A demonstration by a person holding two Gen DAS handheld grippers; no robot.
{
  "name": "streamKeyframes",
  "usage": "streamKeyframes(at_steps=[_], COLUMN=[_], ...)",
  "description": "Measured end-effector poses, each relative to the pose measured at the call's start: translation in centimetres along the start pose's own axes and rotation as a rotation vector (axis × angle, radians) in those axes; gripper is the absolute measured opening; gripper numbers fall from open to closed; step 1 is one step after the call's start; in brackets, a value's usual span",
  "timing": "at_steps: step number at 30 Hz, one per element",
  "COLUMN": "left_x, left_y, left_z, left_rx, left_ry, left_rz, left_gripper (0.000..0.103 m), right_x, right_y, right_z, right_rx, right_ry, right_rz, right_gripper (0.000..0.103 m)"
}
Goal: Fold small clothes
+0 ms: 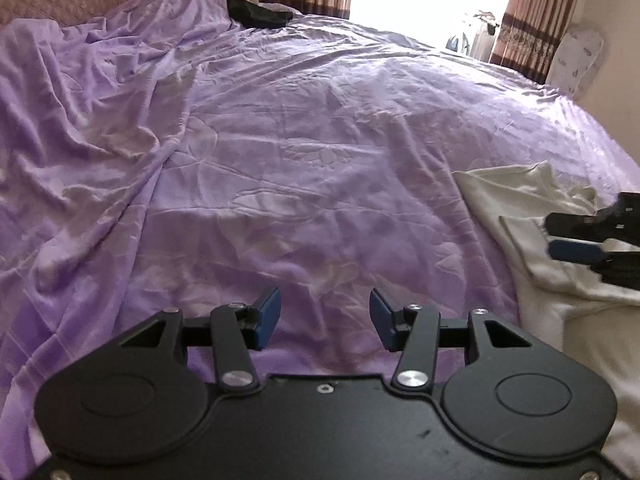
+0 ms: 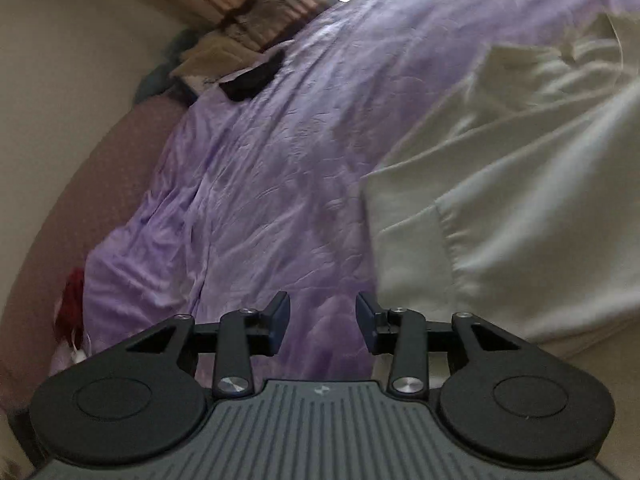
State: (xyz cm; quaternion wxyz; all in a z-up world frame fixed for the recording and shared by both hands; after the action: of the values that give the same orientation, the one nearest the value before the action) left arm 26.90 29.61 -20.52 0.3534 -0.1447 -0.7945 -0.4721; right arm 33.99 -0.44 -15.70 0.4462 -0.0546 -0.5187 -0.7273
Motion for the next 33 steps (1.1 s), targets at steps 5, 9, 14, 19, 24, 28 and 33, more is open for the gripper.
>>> streamKeyframes(at_steps=[5,9,14,19,24,28,33], left_x=[-0.4,0.3,4.0,8.0,9.8,10.5,12.4], left_y=[-0.3,-0.9,-2.7,-8.0,-15.1,-19.3,-22.7], left_z=[0.3,-0.1,-3.5,-7.3,-8.0,-8.2,-7.9], left_rx=[0.046,0.078,0.03,0.027,0.039,0.009,-0.03], left_ry=[-0.024,-0.058,-0.101,-0.115,-0.046,-0.01,0.031], left_rz=[0.027,0.064,0.035,0.072,0.184,0.285,0.343], left_gripper=[0.051,0.051,0.051,0.052,0.052,0.052,0.055], right_x=[5.9,13.3,26.5,36.3,40.6,41.6,41.8], right_y=[0.0,-0.7,-4.4,-11.9,-18.0,-21.0,-24.0], right_z=[-1.9,-5.3,-10.3,-14.9,-17.2,-18.2,-18.1], right_rx=[-0.062,-0.065,0.01,-0.036,0.038,-0.023,-0.07], right_ry=[-0.041,-0.168,-0.447,-0.578,-0.753,-0.717,-0.685], right_rz=[-0.028,-0.032,-0.036,0.004,0.097,0.106,0.104], right_gripper=[0.046,0.046,0.052,0.057,0.057,0.058,0.067])
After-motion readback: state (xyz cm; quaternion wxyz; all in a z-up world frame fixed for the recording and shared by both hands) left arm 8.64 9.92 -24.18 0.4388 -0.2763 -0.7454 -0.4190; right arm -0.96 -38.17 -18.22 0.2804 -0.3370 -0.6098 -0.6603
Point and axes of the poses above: each gripper's, at about its wrist camera, not at the fingertips, and x roughly against the way its jaws point, z to its left, y to its top, the point moved 8 cm from there along -x, roughly the way its jaws point, and after that the axes turned 15 degrees about x, right-handed, at the moved point
